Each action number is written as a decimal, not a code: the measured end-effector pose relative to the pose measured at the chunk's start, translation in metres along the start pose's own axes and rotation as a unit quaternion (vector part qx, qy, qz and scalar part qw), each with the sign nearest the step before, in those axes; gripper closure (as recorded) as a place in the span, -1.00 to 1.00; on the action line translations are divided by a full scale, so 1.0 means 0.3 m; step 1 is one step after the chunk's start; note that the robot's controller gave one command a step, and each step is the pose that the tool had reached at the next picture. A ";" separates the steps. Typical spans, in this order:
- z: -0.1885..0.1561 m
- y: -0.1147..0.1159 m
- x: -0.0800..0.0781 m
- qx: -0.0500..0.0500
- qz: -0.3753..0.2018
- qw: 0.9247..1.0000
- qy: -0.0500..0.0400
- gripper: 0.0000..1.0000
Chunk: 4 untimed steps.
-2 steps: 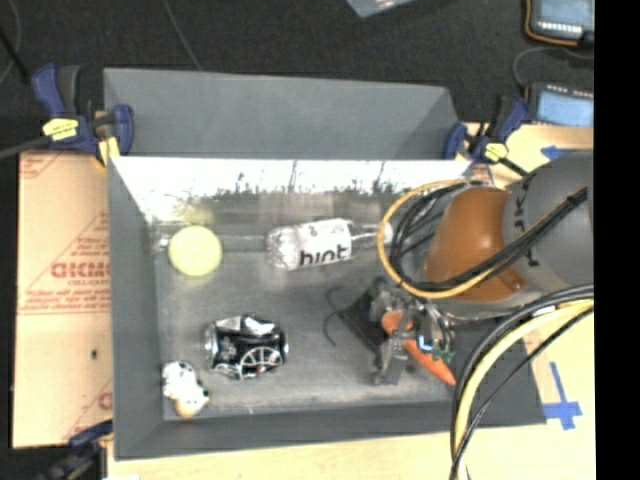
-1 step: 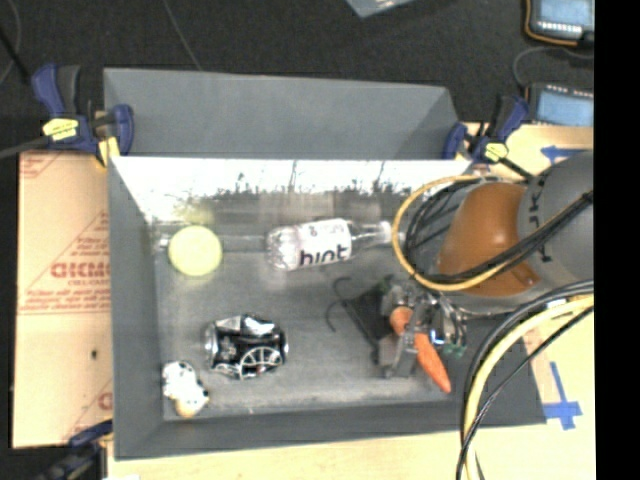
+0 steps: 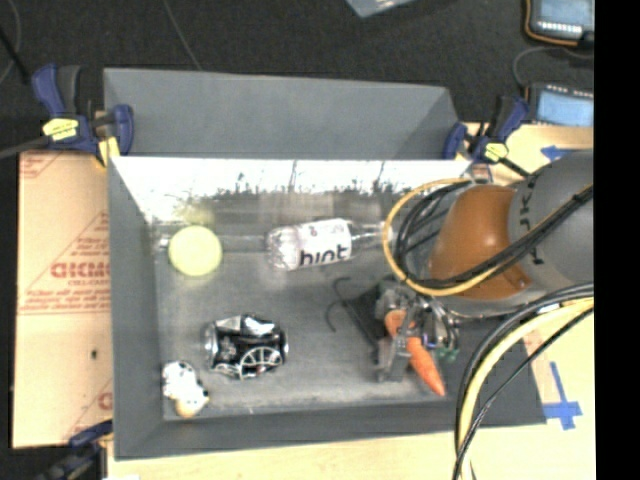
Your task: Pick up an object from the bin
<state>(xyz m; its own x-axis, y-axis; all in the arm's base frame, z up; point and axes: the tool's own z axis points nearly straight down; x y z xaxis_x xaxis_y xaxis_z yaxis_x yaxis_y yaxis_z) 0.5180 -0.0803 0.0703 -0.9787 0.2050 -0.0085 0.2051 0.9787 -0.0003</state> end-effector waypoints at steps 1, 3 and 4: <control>-0.004 -0.042 -0.024 0.000 0.005 1.000 -0.007 1.00; -0.016 -0.041 -0.020 0.000 0.004 1.000 -0.005 1.00; -0.051 -0.042 -0.023 0.000 0.004 1.000 -0.006 1.00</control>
Offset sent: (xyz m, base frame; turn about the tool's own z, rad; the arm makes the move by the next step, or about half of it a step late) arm 0.0000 0.0000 0.0000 0.0000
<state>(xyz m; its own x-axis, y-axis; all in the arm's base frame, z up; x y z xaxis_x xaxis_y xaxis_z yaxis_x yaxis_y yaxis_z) 0.5219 -0.0939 0.0857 -0.9769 0.2128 -0.0210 0.2129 0.9771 -0.0001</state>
